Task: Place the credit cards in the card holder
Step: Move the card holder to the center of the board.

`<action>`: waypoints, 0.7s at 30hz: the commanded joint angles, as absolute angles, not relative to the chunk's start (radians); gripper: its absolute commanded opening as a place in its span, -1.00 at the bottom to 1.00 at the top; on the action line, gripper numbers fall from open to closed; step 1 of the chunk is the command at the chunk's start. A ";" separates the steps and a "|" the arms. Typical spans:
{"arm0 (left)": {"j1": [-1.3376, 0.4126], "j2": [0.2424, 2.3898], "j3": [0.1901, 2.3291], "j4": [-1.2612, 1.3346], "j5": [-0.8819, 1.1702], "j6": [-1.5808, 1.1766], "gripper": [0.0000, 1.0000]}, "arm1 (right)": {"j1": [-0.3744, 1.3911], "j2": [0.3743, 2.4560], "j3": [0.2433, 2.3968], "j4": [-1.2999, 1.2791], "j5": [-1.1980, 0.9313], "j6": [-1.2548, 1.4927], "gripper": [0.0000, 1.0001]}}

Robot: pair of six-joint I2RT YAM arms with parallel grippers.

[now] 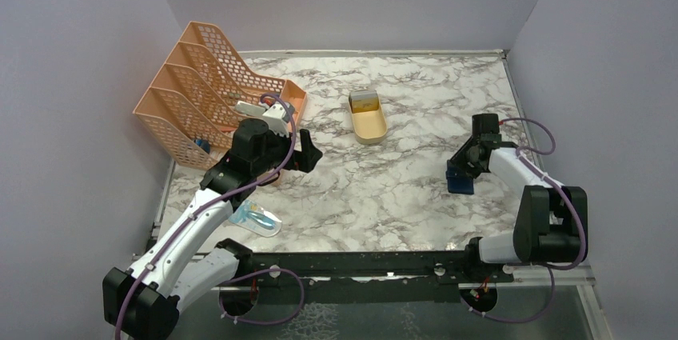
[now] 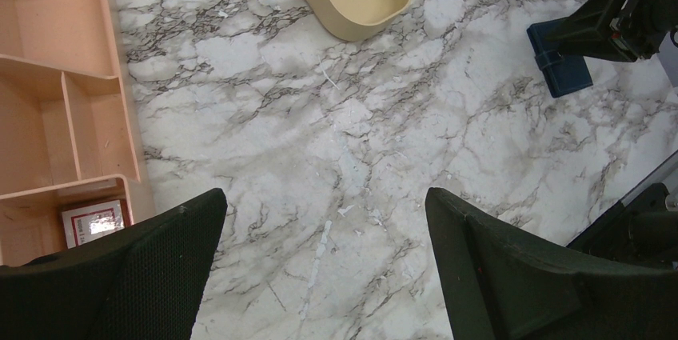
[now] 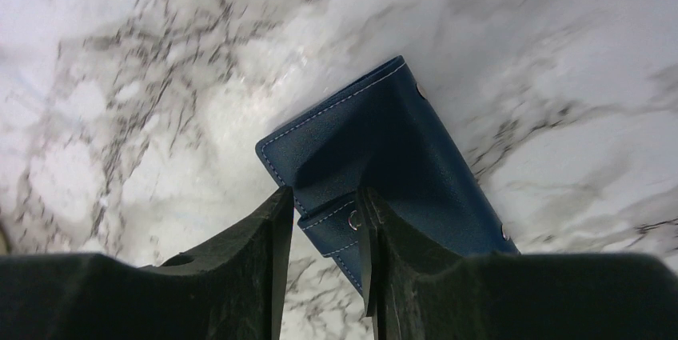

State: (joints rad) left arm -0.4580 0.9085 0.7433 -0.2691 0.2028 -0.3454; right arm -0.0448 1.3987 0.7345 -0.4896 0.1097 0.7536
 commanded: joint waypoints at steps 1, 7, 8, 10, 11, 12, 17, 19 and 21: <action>-0.454 0.889 0.725 -0.242 0.178 -0.337 0.96 | 0.013 1.363 0.683 -0.503 -0.059 0.793 -0.31; -0.454 0.883 0.722 -0.245 0.178 -0.344 0.94 | 0.152 1.377 0.672 -0.483 -0.094 0.883 -0.31; -0.453 0.881 0.721 -0.245 0.179 -0.345 0.94 | 0.182 1.384 0.672 -0.476 -0.094 0.901 -0.31; -0.453 0.872 0.718 -0.244 0.181 -0.346 0.94 | 0.265 1.404 0.681 -0.461 -0.095 0.942 -0.31; -0.453 0.866 0.715 -0.244 0.180 -0.347 0.94 | 0.301 1.416 0.689 -0.457 -0.096 0.962 -0.31; -0.453 0.859 0.712 -0.243 0.179 -0.348 0.94 | 0.339 1.431 0.699 -0.452 -0.099 0.982 -0.31; -0.453 0.849 0.704 -0.241 0.180 -0.351 0.94 | 0.499 1.513 0.772 -0.425 -0.103 1.055 -0.31; -0.453 0.852 0.703 -0.241 0.181 -0.351 0.94 | 0.535 1.541 0.807 -0.426 -0.108 1.055 -0.31; -0.453 0.856 0.704 -0.242 0.182 -0.354 0.94 | 0.551 1.559 0.842 -0.420 -0.128 1.023 -0.31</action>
